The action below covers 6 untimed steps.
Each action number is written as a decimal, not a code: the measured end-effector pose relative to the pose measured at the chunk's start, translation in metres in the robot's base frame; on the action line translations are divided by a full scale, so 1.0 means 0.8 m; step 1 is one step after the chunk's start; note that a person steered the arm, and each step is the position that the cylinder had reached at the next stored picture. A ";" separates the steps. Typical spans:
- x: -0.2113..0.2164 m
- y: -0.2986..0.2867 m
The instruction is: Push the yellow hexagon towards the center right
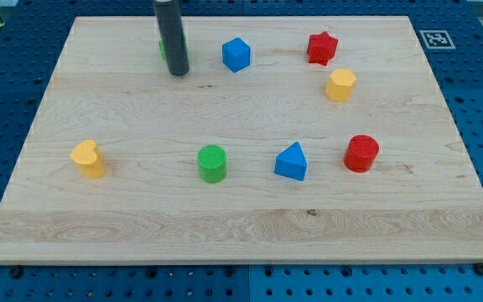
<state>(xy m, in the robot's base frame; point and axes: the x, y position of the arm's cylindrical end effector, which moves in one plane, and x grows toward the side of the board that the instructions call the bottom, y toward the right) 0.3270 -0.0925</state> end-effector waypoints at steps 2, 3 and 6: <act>0.004 0.052; 0.005 0.069; 0.005 0.110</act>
<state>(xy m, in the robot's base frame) 0.3309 -0.0048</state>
